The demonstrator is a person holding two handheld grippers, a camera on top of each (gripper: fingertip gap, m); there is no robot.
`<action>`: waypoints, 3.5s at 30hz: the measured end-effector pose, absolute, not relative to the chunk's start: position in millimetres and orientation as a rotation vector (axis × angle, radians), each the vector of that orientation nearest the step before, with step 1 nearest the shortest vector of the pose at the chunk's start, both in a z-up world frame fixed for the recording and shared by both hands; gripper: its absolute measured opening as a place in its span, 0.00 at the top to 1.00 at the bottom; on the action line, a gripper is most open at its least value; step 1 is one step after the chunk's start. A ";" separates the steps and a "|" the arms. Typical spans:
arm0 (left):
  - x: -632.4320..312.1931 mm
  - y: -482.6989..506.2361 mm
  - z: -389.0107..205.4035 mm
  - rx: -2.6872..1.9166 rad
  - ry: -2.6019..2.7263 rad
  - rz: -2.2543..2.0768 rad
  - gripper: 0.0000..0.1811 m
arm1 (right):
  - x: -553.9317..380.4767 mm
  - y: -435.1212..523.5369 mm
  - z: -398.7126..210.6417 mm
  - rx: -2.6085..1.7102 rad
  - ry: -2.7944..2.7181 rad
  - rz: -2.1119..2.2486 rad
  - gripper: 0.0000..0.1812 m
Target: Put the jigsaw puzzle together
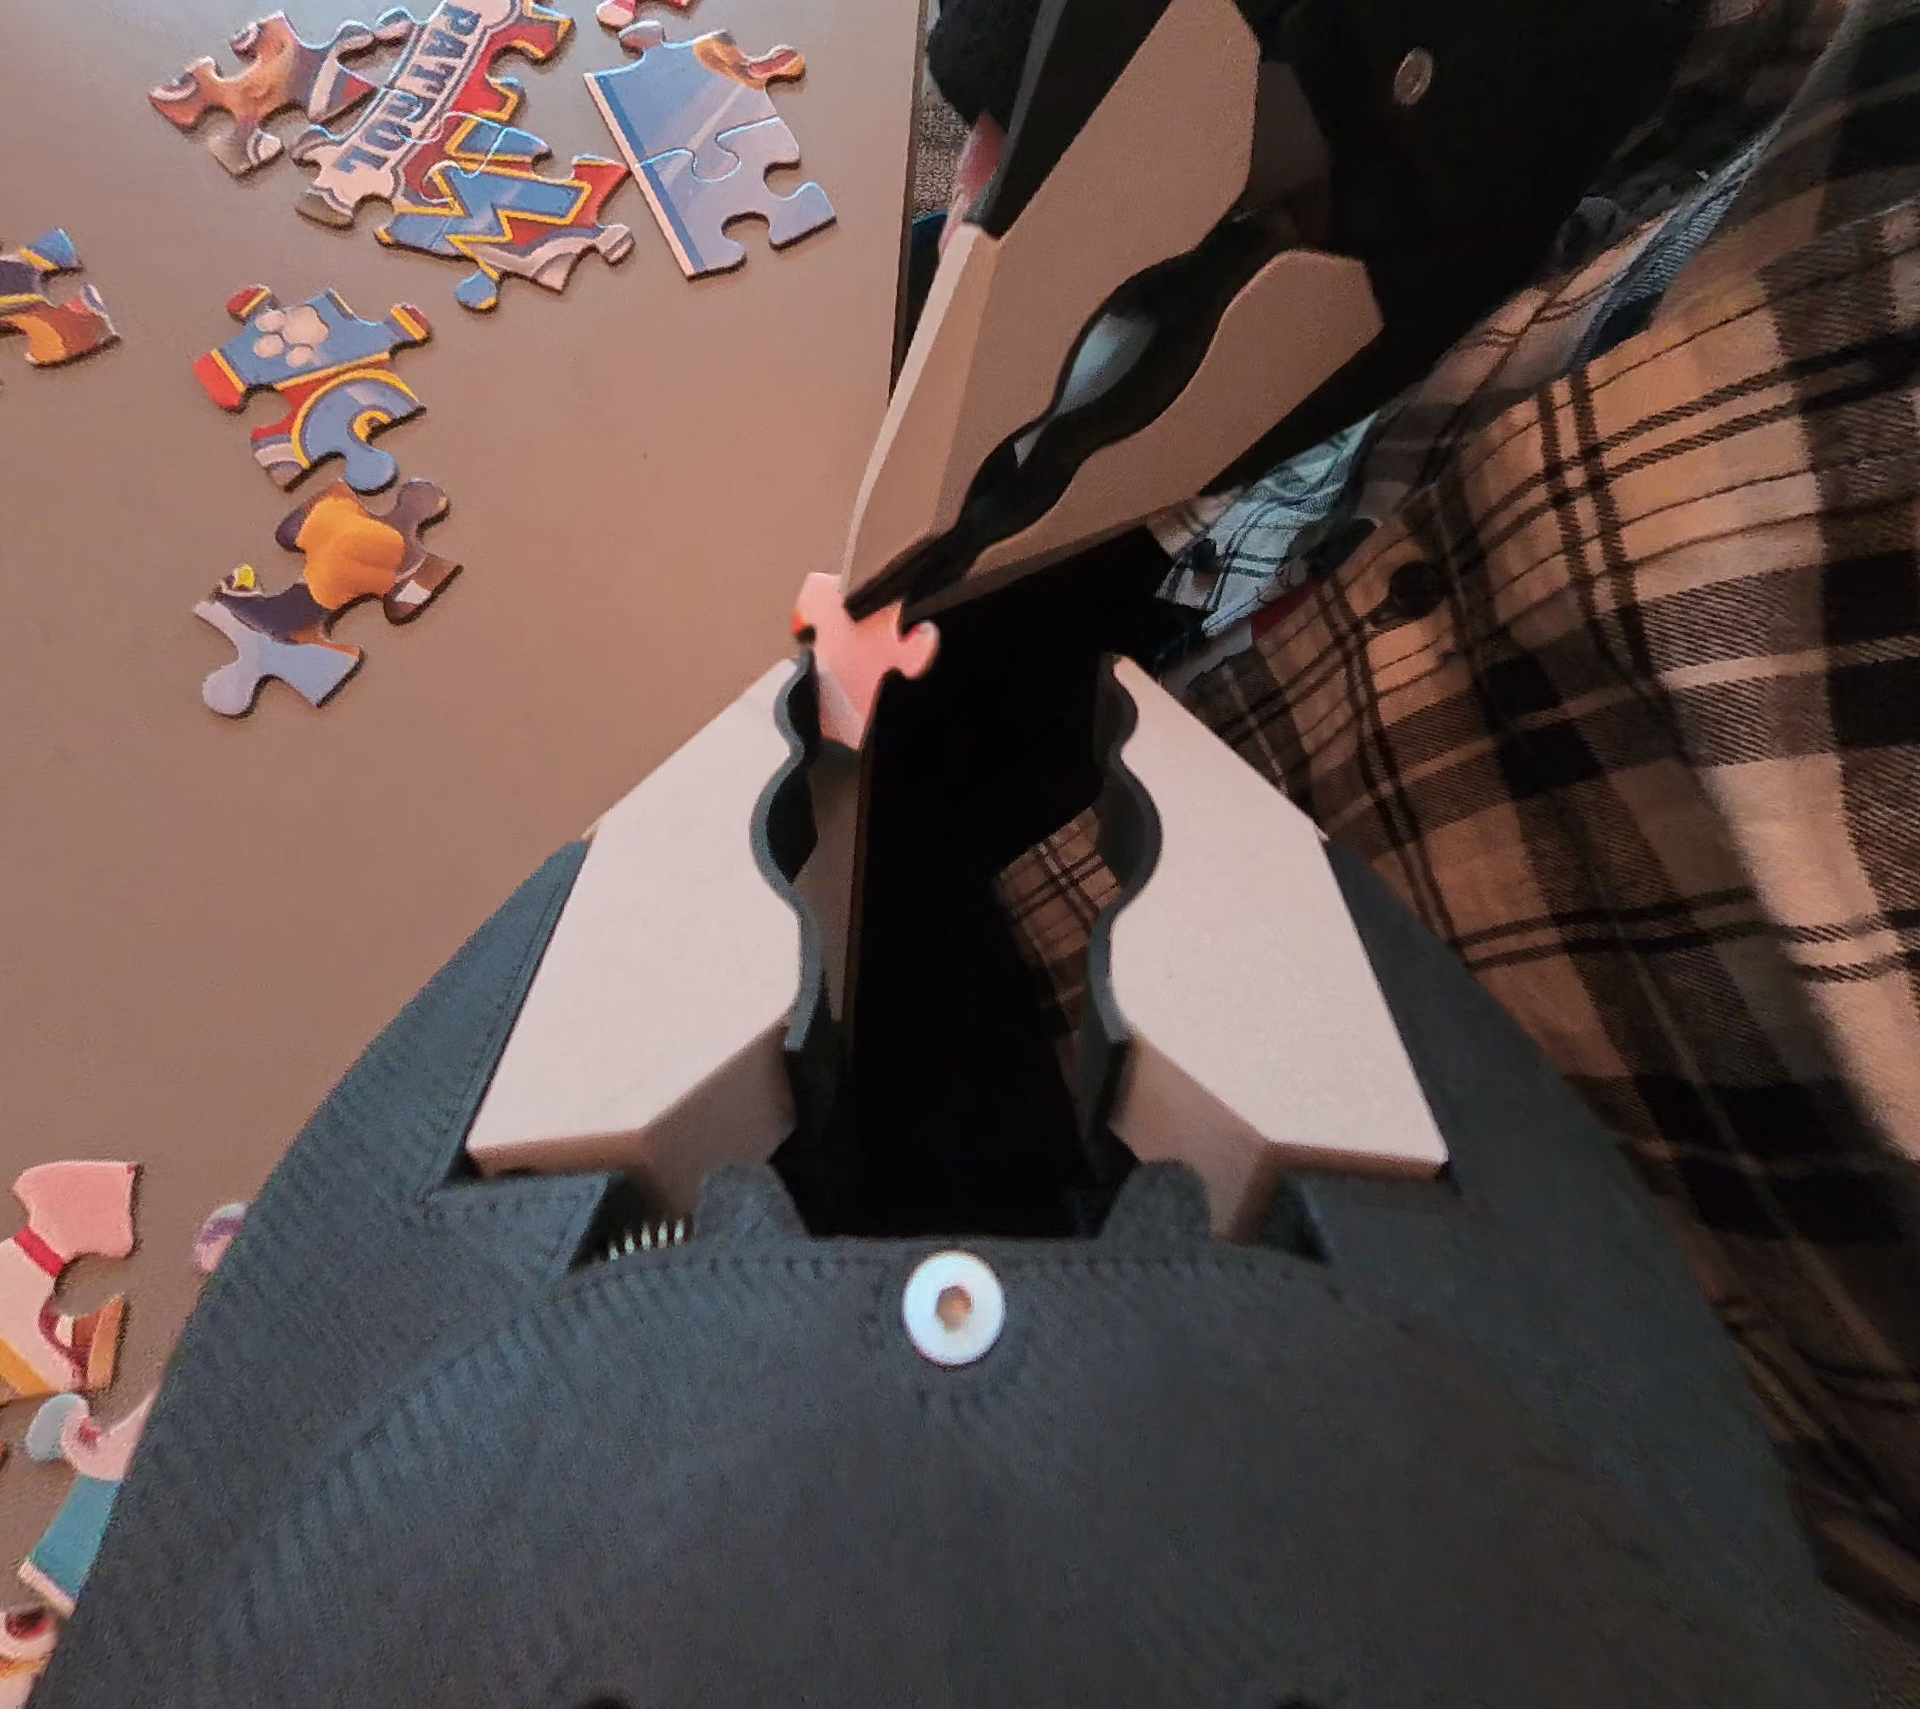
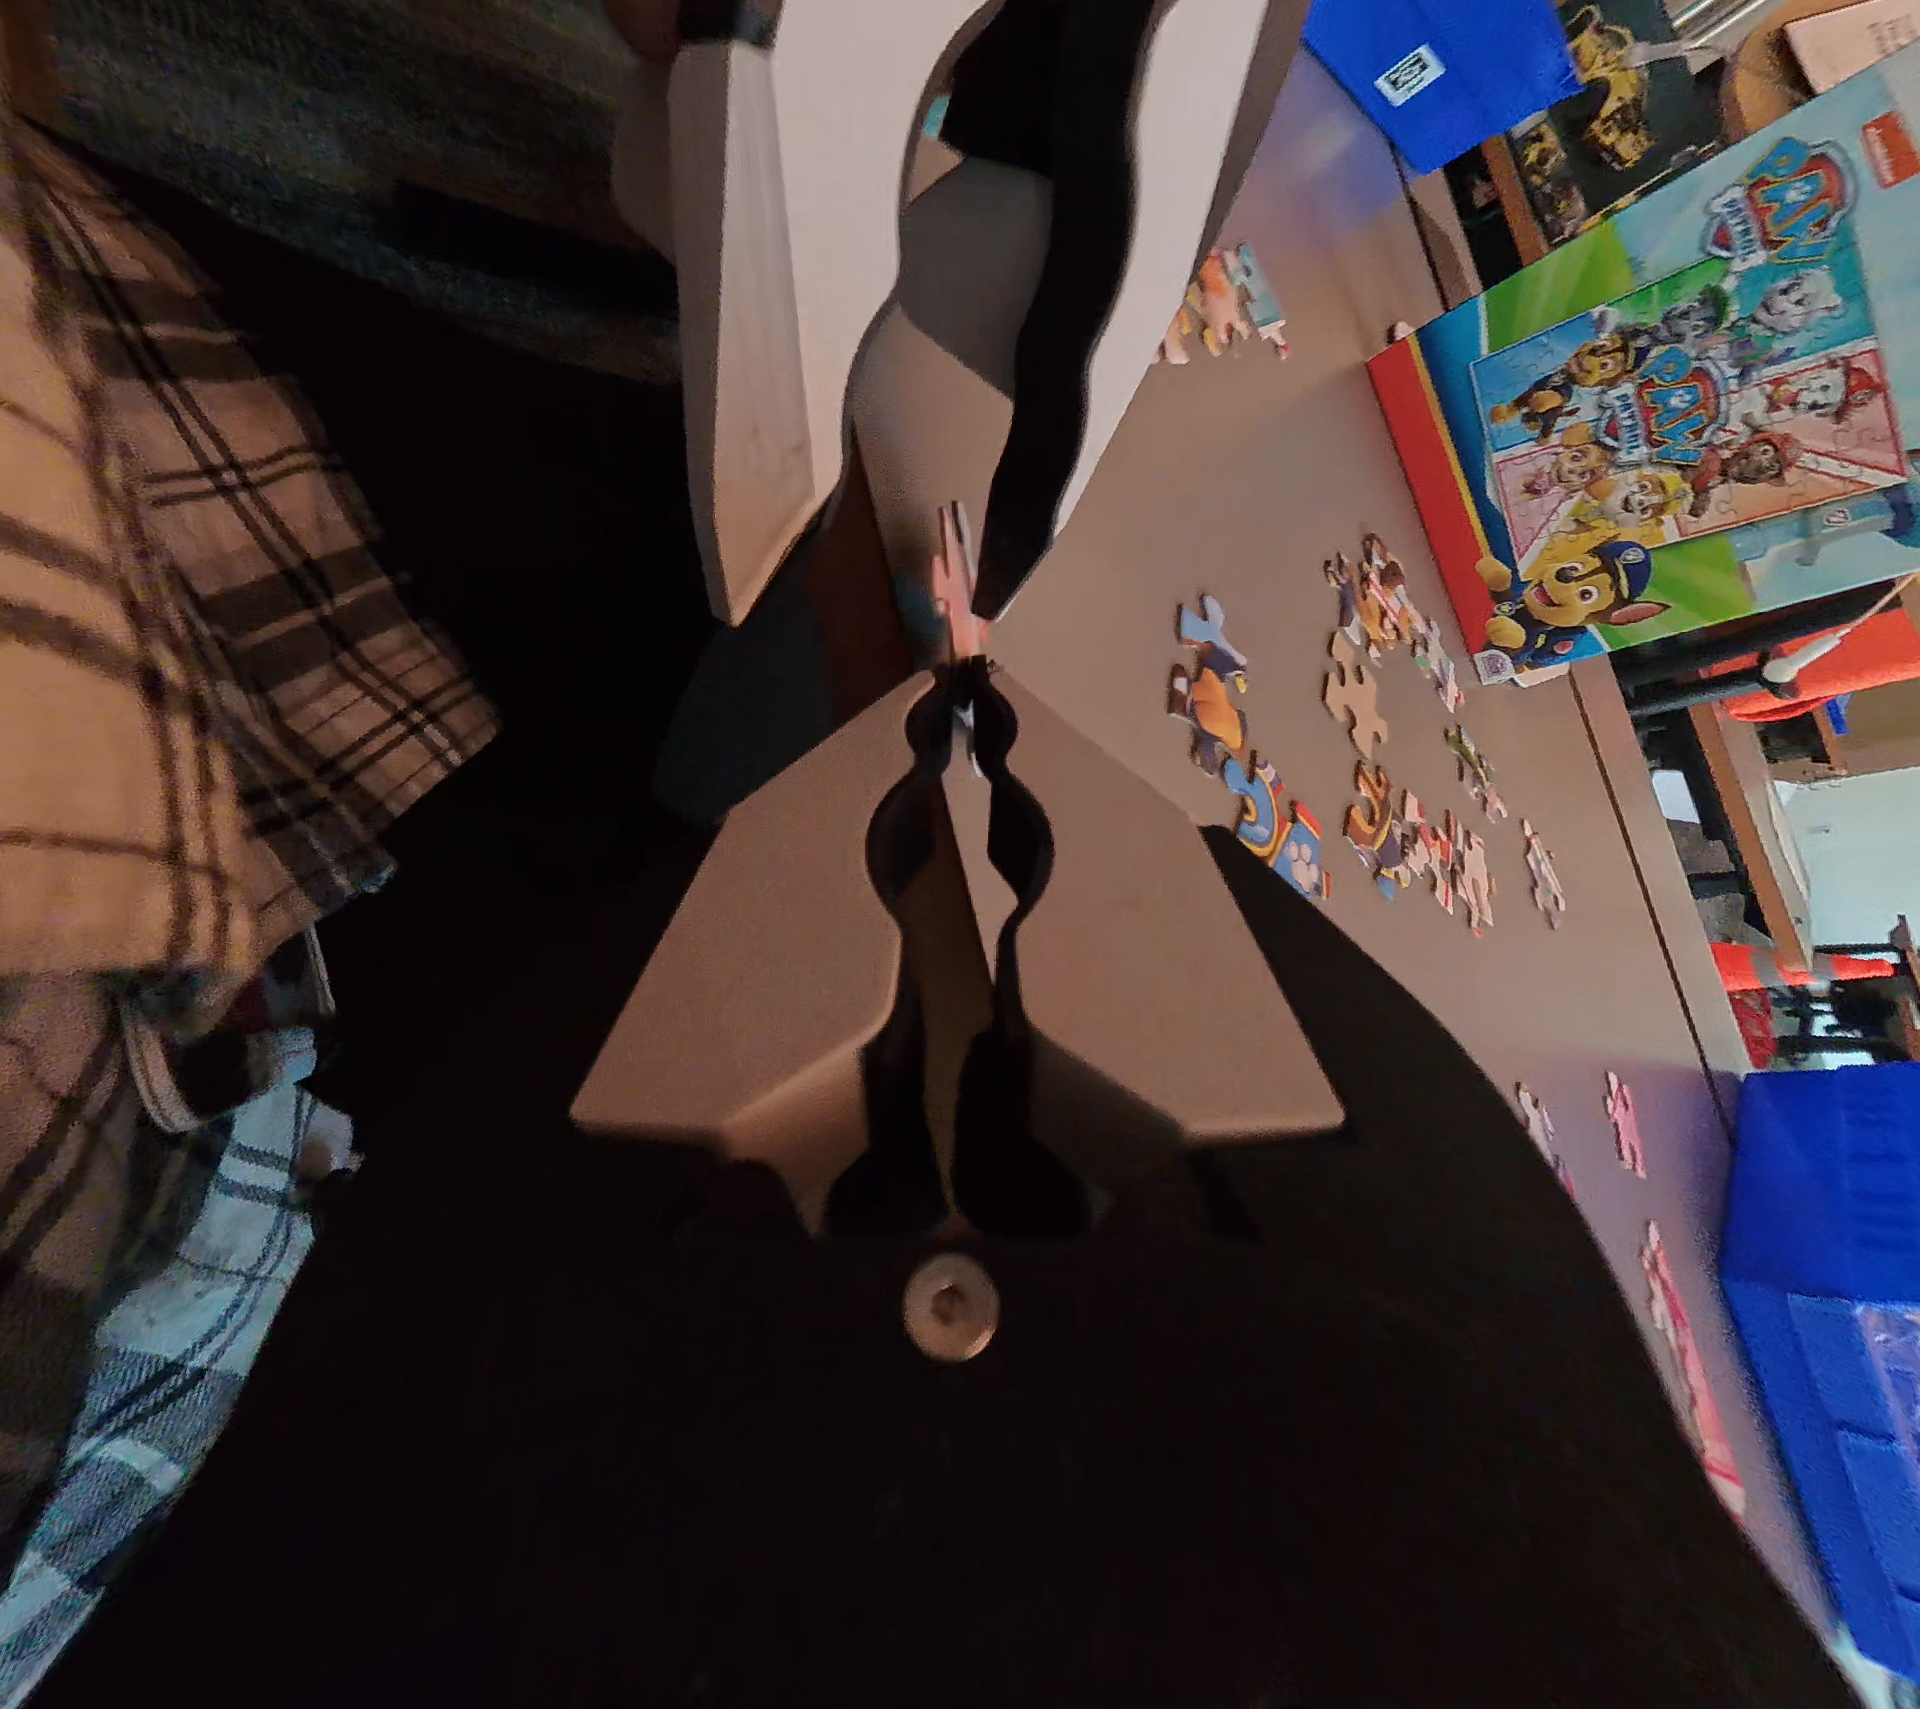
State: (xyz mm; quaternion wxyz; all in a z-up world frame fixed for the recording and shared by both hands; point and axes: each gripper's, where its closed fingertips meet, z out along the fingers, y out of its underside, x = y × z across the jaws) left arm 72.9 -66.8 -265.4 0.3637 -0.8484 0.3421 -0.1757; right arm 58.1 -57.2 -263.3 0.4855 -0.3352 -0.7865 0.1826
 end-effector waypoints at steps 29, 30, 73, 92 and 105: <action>61.4 -23.5 -210.4 -1.733 1.054 0.313 0.96 | 68.1 -21.0 -206.4 -0.641 -1.769 0.191 1.00; 60.0 -20.7 -206.9 -1.718 1.048 0.347 0.98 | 67.8 -21.1 -204.1 -0.648 -1.769 0.194 1.00; 115.1 17.4 -93.8 -1.318 0.499 -1.272 0.85 | 123.6 57.0 -98.5 -0.563 -1.453 -0.191 1.00; 120.4 20.2 -110.4 -1.454 0.337 -1.469 0.97 | 112.8 48.1 -115.8 -0.523 -1.551 -0.092 0.95; 103.8 29.9 -122.5 -1.608 0.360 -1.380 1.00 | 121.7 42.8 -106.1 -0.752 -1.586 0.323 0.91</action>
